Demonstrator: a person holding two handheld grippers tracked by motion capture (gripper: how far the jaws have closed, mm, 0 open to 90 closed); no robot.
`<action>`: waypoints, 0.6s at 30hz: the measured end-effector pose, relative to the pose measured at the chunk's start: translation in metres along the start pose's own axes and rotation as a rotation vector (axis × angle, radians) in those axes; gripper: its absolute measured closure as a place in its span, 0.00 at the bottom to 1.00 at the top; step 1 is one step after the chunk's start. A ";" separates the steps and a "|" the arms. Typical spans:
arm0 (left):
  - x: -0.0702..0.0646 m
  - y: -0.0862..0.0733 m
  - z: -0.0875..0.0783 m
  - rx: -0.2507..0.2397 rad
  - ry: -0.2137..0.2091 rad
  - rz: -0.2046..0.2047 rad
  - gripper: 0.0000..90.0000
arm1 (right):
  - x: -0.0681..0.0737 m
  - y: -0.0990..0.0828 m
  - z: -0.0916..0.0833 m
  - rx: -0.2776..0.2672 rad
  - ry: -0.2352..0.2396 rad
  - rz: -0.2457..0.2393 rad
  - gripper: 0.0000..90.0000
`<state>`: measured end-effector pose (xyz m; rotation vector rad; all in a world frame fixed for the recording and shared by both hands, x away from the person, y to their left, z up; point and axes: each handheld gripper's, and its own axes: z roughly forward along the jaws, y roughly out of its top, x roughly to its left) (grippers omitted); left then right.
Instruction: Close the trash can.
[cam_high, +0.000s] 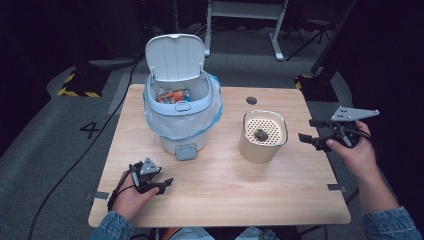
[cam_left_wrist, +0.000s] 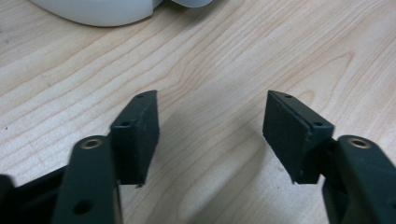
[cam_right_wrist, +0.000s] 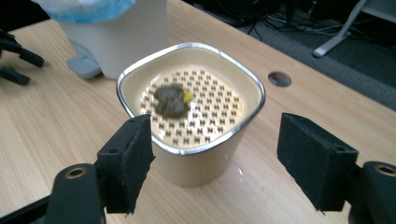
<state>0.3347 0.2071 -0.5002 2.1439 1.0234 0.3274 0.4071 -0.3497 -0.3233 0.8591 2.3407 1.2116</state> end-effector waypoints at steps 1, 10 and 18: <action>0.001 0.001 -0.002 -0.001 0.003 -0.004 0.42 | 0.000 -0.004 0.001 0.005 -0.003 0.002 0.30; 0.008 0.006 -0.018 -0.061 -0.012 -0.034 0.42 | -0.001 -0.050 0.018 0.074 -0.034 0.023 0.30; 0.011 0.011 -0.028 -0.096 -0.006 -0.052 0.42 | -0.001 -0.089 0.038 0.115 -0.037 0.081 0.29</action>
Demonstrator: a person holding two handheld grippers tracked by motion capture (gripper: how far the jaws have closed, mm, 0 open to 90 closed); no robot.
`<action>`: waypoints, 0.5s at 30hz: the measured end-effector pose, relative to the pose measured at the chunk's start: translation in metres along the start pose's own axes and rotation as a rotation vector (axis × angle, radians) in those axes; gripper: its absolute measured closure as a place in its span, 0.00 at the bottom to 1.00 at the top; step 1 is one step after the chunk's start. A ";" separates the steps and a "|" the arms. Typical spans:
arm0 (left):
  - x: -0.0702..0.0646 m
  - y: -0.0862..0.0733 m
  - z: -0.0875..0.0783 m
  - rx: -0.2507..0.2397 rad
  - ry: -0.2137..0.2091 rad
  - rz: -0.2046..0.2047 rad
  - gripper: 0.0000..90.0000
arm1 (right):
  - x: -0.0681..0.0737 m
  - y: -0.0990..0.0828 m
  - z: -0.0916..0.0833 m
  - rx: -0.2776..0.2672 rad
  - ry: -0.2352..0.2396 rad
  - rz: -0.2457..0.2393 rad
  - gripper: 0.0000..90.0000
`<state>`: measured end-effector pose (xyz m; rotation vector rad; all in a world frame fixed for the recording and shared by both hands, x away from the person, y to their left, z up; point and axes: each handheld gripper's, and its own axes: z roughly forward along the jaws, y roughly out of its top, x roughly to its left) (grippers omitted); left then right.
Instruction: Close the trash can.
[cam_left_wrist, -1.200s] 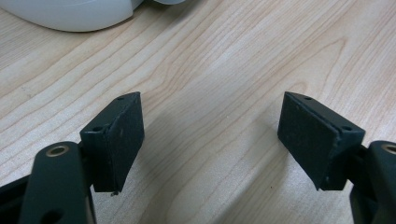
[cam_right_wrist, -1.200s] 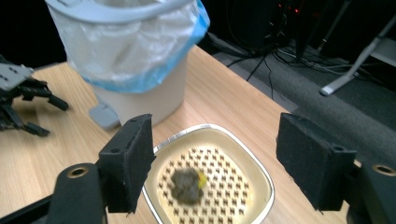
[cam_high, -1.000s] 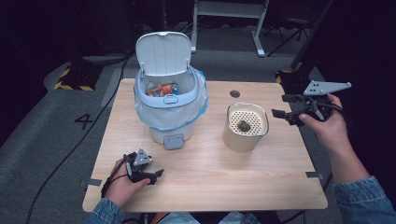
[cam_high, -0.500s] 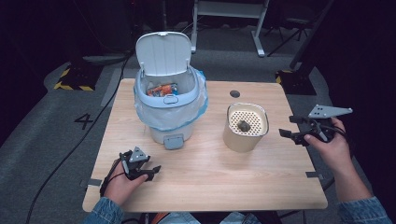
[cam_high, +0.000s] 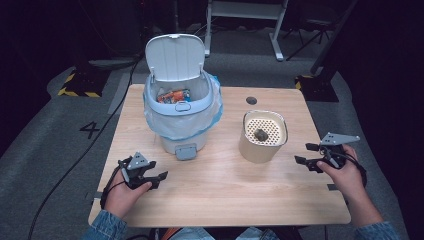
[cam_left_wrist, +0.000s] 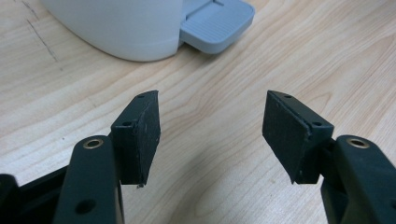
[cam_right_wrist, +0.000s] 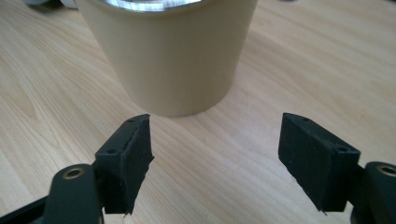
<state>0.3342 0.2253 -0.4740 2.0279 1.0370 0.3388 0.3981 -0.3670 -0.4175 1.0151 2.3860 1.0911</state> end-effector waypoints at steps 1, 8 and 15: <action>0.000 0.001 -0.001 -0.003 0.000 -0.003 0.42 | 0.000 -0.005 0.003 0.003 0.002 0.008 0.29; 0.003 0.007 -0.005 -0.035 -0.025 -0.029 0.42 | 0.003 -0.035 0.028 0.033 -0.004 0.037 0.28; 0.003 0.013 -0.013 -0.080 -0.035 -0.052 0.42 | 0.007 -0.056 0.043 0.040 -0.005 0.028 0.25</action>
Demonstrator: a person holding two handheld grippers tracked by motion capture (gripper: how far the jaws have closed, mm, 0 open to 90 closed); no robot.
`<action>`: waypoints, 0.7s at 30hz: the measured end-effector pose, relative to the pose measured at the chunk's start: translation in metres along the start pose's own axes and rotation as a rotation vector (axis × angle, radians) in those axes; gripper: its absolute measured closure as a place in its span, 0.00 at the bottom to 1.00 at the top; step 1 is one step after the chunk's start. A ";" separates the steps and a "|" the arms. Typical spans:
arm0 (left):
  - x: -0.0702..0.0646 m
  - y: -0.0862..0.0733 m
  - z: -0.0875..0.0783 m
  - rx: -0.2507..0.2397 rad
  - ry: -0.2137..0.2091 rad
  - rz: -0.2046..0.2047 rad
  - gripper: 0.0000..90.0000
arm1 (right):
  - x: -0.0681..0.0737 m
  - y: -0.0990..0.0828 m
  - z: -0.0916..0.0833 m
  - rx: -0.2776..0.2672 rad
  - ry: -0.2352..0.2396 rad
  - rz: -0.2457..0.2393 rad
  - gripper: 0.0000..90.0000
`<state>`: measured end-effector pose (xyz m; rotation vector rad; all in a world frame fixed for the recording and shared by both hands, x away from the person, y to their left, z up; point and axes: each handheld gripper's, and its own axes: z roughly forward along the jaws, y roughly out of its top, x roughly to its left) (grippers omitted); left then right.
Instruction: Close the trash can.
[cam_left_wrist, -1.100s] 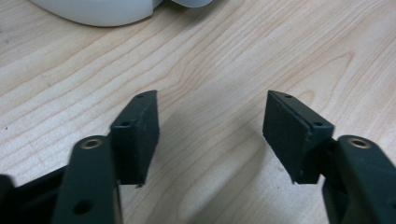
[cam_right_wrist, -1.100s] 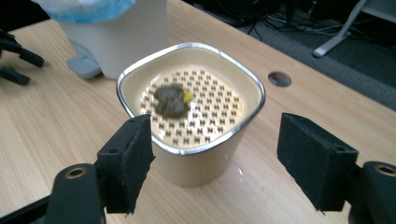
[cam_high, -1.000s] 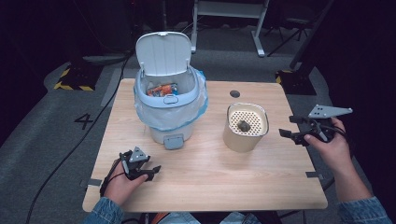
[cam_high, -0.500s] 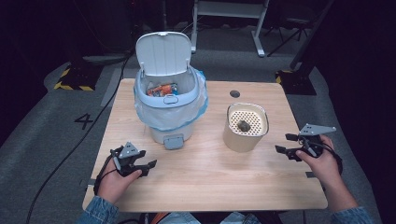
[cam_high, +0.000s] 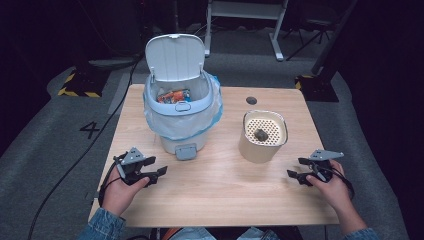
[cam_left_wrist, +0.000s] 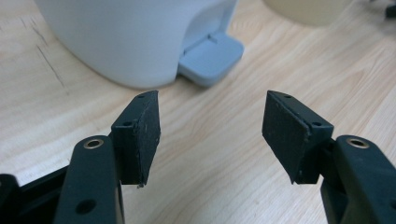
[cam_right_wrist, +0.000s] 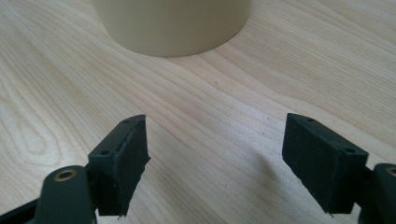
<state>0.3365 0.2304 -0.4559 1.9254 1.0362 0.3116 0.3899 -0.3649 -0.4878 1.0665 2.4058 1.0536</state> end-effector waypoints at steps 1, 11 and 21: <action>0.000 0.001 -0.002 -0.008 -0.001 -0.001 0.42 | 0.000 -0.002 0.001 -0.006 -0.004 0.003 0.25; 0.001 0.014 -0.016 -0.062 0.014 -0.001 0.43 | 0.004 -0.013 0.010 -0.019 -0.057 0.021 0.22; -0.001 0.044 -0.039 -0.121 0.009 0.035 0.43 | 0.005 -0.012 0.011 -0.010 -0.049 0.013 0.17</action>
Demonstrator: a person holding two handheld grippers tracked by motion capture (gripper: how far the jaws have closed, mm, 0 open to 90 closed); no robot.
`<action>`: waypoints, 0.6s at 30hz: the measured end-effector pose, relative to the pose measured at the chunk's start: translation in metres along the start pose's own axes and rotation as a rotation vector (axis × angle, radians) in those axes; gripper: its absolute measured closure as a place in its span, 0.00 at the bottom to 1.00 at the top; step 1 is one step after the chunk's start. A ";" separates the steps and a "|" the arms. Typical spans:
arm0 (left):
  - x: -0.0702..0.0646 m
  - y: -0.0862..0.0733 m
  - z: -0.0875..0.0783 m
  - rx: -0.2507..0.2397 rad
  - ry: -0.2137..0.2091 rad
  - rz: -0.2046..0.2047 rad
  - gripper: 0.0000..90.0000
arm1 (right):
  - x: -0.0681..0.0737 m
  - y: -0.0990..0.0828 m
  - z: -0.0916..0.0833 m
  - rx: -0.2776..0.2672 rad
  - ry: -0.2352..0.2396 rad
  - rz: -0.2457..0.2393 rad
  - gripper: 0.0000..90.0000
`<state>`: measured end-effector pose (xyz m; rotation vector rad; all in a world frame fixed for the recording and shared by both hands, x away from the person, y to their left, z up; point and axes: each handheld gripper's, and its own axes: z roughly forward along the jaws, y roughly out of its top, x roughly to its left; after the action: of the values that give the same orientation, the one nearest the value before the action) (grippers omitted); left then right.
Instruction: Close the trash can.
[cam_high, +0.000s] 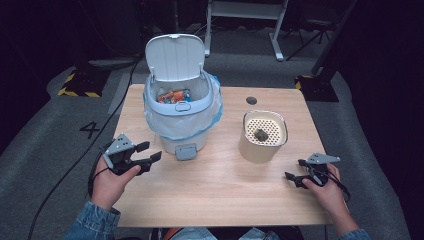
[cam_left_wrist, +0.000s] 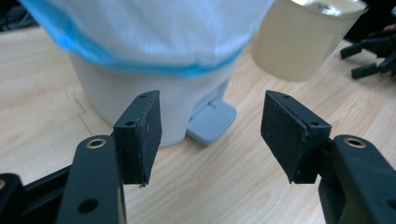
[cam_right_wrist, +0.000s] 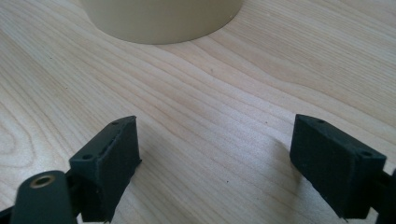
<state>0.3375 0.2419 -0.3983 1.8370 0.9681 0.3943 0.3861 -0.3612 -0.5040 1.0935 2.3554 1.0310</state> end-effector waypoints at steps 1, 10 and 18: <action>0.000 0.005 -0.003 -0.013 -0.003 0.003 0.44 | 0.000 0.000 0.000 0.000 0.000 0.000 0.17; 0.000 0.036 -0.022 -0.082 0.008 0.018 0.47 | 0.000 0.000 0.000 0.000 0.000 0.000 0.17; 0.004 0.064 -0.027 -0.114 0.008 0.025 0.47 | 0.000 0.000 0.000 0.000 0.000 0.000 0.17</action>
<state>0.3509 0.2489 -0.3301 1.7467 0.9105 0.4625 0.3861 -0.3612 -0.5041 1.0938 2.3548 1.0313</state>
